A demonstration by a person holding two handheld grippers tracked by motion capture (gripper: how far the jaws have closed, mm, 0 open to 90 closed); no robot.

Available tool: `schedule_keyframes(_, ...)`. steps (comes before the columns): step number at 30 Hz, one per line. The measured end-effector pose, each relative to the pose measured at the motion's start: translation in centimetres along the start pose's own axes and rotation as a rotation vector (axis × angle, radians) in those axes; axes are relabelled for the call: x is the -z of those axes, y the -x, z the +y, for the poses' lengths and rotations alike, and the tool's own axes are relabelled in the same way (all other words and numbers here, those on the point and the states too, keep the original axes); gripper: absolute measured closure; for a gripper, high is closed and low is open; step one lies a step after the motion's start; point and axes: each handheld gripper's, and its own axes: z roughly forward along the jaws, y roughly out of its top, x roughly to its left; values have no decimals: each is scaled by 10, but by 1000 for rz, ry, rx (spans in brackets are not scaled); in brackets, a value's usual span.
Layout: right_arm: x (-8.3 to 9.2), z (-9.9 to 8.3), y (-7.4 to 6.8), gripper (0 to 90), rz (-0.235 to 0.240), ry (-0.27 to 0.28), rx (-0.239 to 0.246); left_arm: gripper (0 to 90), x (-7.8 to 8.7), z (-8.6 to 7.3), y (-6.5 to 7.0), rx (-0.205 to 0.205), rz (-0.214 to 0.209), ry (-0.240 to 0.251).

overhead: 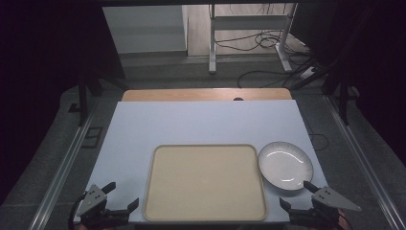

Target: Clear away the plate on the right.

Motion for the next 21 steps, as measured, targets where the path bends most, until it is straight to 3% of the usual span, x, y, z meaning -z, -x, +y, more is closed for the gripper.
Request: schedule_keyframes(21, -7, -3, 1, 0, 9, -61, -2, 0, -1, 0, 0, -2, -5, -1)
